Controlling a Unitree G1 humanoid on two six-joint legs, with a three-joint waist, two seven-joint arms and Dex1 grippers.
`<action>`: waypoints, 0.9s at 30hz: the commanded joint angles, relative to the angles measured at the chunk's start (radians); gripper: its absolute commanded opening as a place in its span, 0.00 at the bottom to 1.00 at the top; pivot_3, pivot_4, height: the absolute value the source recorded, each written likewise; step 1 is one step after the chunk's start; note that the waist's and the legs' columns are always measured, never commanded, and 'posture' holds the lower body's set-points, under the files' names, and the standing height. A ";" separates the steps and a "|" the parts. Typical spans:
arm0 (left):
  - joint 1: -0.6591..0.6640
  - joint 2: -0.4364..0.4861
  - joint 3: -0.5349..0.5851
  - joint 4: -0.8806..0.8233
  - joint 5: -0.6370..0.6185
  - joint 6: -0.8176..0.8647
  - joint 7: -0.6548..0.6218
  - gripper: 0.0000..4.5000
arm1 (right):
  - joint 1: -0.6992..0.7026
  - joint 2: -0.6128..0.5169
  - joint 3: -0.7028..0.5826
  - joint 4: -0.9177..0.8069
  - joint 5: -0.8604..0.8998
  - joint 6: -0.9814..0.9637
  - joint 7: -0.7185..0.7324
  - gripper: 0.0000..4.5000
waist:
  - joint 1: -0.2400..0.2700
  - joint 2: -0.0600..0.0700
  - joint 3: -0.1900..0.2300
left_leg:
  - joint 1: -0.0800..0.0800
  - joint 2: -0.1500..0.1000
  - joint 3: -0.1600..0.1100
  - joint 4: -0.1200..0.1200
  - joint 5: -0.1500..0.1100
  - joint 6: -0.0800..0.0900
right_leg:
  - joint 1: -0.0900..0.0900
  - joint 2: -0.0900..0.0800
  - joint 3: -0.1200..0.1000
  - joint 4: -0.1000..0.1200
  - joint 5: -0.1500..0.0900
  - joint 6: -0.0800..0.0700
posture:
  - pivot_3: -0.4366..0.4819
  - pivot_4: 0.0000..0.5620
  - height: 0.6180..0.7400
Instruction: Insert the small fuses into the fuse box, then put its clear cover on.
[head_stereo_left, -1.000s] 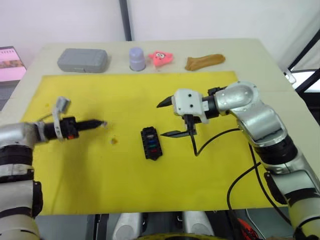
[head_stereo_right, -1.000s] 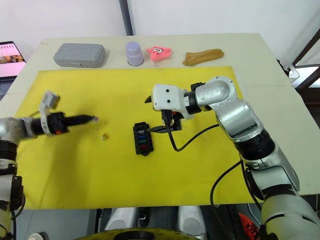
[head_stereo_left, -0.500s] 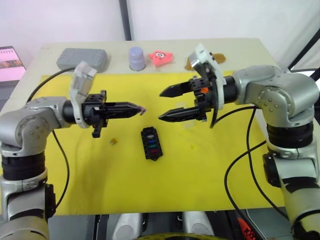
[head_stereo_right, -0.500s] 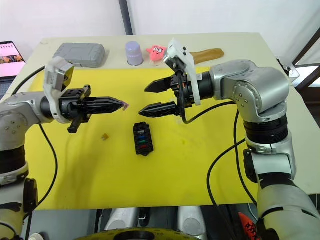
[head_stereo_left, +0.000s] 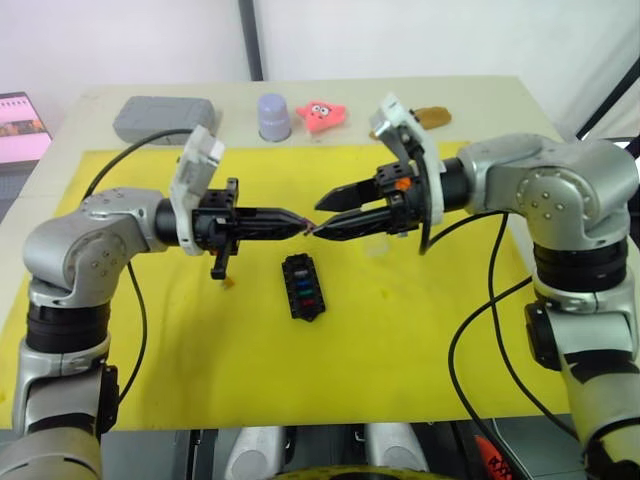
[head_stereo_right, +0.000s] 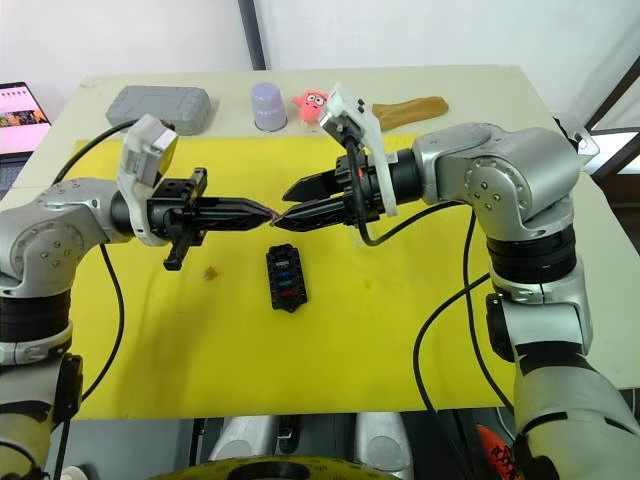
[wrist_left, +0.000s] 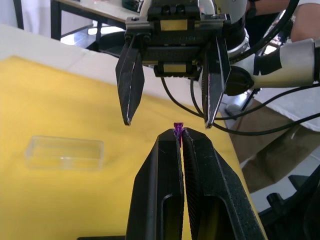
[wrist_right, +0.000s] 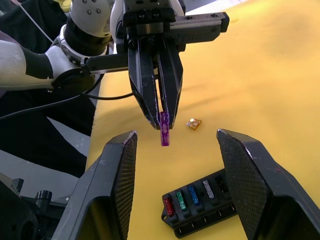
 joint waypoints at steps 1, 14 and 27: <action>-0.022 0.011 -0.001 0.000 -0.005 -0.025 -0.001 0.00 | -0.008 -0.004 -0.010 -0.035 0.031 0.000 -0.011 0.59 | 0.000 0.000 0.000 | 0.000 0.000 0.000 0.000 0.000 0.000 | 0.000 0.000 0.000 0.000 0.000 0.000 | 0.48 0.27 0.92; -0.016 0.020 -0.013 0.012 0.001 -0.053 0.005 0.00 | -0.014 -0.007 0.005 -0.035 0.045 -0.003 -0.034 0.01 | 0.000 0.000 0.000 | 0.000 0.000 0.000 0.000 0.000 0.000 | 0.000 0.000 0.000 0.000 0.000 0.000 | 0.48 0.27 0.92; -0.007 0.025 -0.006 0.005 -0.008 -0.050 0.016 0.00 | -0.012 -0.022 0.028 -0.043 0.035 -0.017 -0.034 0.01 | 0.000 0.000 0.000 | 0.000 0.000 0.000 0.000 0.000 0.000 | 0.000 0.000 0.000 0.000 0.000 0.000 | 0.48 0.27 0.92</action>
